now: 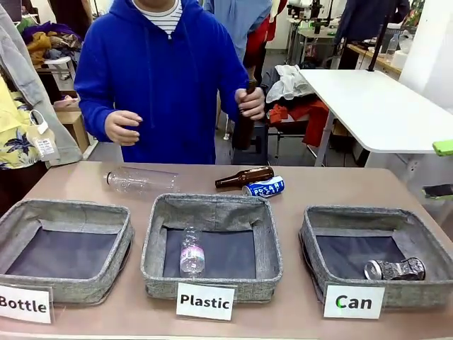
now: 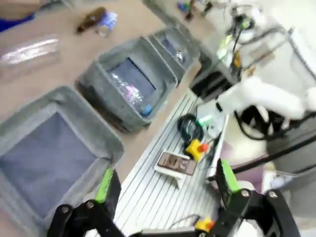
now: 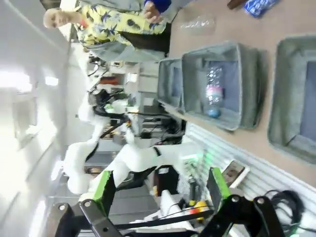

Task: Sort the can waste into the basket.
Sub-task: Pick up the can waste from the table and place it in the right Fabric basket.

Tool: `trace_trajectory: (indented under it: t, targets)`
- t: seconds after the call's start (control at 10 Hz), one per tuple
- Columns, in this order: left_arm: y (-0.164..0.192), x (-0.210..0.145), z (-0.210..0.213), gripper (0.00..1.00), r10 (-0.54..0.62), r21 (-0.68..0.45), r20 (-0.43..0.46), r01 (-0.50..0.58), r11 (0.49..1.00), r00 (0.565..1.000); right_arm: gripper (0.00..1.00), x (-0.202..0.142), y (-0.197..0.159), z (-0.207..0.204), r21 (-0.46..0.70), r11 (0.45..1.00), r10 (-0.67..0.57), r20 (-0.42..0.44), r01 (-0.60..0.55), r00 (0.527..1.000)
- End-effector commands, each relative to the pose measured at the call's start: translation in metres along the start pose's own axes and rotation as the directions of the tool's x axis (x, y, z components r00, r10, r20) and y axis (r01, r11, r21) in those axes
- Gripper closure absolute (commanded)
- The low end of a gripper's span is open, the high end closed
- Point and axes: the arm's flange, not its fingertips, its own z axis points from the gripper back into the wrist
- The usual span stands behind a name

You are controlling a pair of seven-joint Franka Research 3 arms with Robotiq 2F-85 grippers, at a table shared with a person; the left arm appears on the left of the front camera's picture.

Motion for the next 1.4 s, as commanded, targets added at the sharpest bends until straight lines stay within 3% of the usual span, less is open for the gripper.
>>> trace_trajectory:
  t: [0.0, 0.1, 0.2, 0.3, 1.1, 1.3]
  targets:
    - [0.045, 0.001, 0.025, 0.00, 0.091, -0.101, 0.159, -0.075, 0.992, 0.983, 0.00, -0.018, -0.026, -0.021, 0.020, 0.992, -0.127, 0.019, 0.126, 0.992]
    - [0.066, -0.004, 0.040, 0.00, 0.080, -0.227, 0.267, -0.018, 0.974, 0.961, 0.00, 0.000, 0.000, 0.000, 0.000, 1.000, 0.000, 0.000, 0.000, 1.000]
    - [0.088, -0.016, 0.045, 0.00, 0.073, -0.234, 0.338, 0.009, 0.972, 0.938, 0.00, 0.000, 0.000, 0.000, 0.000, 1.000, 0.000, 0.000, 0.000, 1.000]
    - [0.051, -0.019, 0.036, 0.00, 0.112, -0.100, 0.170, -0.096, 0.990, 0.979, 0.00, 0.000, 0.000, 0.000, 0.000, 1.000, 0.000, 0.000, 0.000, 1.000]
    - [0.054, -0.015, 0.037, 0.00, 0.098, -0.093, 0.173, -0.082, 0.992, 0.980, 0.00, 0.000, 0.000, 0.000, 0.000, 1.000, 0.000, 0.000, 0.000, 1.000]
    - [0.060, -0.008, 0.119, 0.00, 0.140, -0.172, 0.288, -0.093, 0.981, 0.947, 0.00, 0.000, 0.000, 0.000, 0.000, 1.000, 0.000, 0.000, 0.000, 1.000]
